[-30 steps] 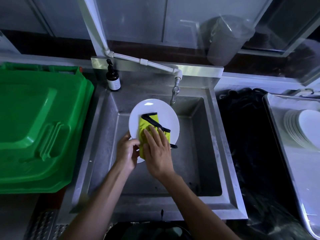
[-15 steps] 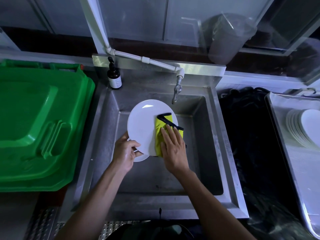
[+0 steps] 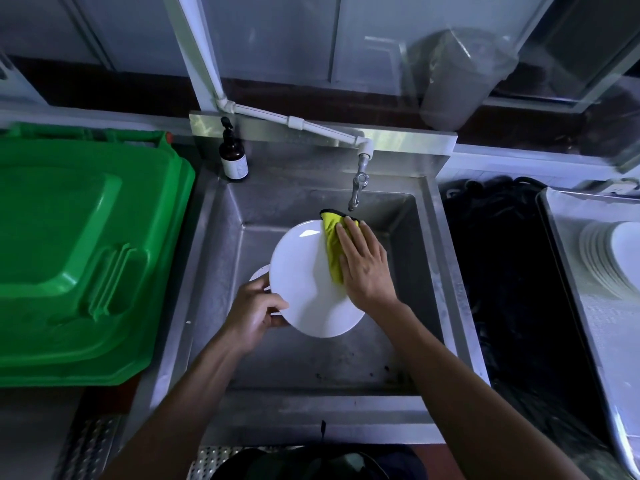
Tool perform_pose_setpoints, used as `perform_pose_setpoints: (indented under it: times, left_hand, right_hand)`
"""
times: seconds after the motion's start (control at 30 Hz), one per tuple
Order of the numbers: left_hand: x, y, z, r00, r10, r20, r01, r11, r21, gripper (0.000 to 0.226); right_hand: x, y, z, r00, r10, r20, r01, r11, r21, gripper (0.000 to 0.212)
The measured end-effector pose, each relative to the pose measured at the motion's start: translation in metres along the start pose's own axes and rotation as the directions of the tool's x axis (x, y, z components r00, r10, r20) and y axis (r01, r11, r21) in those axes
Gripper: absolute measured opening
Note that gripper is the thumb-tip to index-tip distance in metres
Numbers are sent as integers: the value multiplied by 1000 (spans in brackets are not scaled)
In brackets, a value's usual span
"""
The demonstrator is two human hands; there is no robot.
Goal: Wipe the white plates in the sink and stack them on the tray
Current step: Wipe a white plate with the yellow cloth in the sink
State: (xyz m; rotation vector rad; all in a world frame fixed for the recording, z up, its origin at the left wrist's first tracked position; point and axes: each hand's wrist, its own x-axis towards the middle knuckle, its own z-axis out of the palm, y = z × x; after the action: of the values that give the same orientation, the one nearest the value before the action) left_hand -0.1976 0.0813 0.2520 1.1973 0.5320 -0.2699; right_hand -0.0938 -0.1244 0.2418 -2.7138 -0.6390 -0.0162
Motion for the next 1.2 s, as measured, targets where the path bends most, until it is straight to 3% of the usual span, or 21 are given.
perform_pose_setpoints:
  times: [0.4, 0.63, 0.9, 1.03, 1.2]
  left_hand:
    - [-1, 0, 5, 999, 7, 50, -8, 1000, 24, 47]
    - [0, 1, -4, 997, 59, 45, -58, 998, -14, 52]
    - [-2, 0, -6, 996, 18, 83, -18, 1000, 4, 40]
    - [-1, -1, -8, 1000, 16, 23, -18, 996, 87, 38]
    - [-1, -3, -8, 997, 4, -73, -2, 1000, 26, 47]
  right_hand:
    - [0, -51, 8, 954, -298, -28, 299, 950, 93, 54]
    - [-22, -64, 33, 923, -382, -46, 385, 914, 132, 67]
    - [-19, -62, 17, 885, -464, -24, 463, 877, 126, 57]
    - [2, -64, 4, 877, -480, 14, 478, 876, 70, 50]
    - [27, -69, -4, 914, -405, 9, 405, 914, 39, 44]
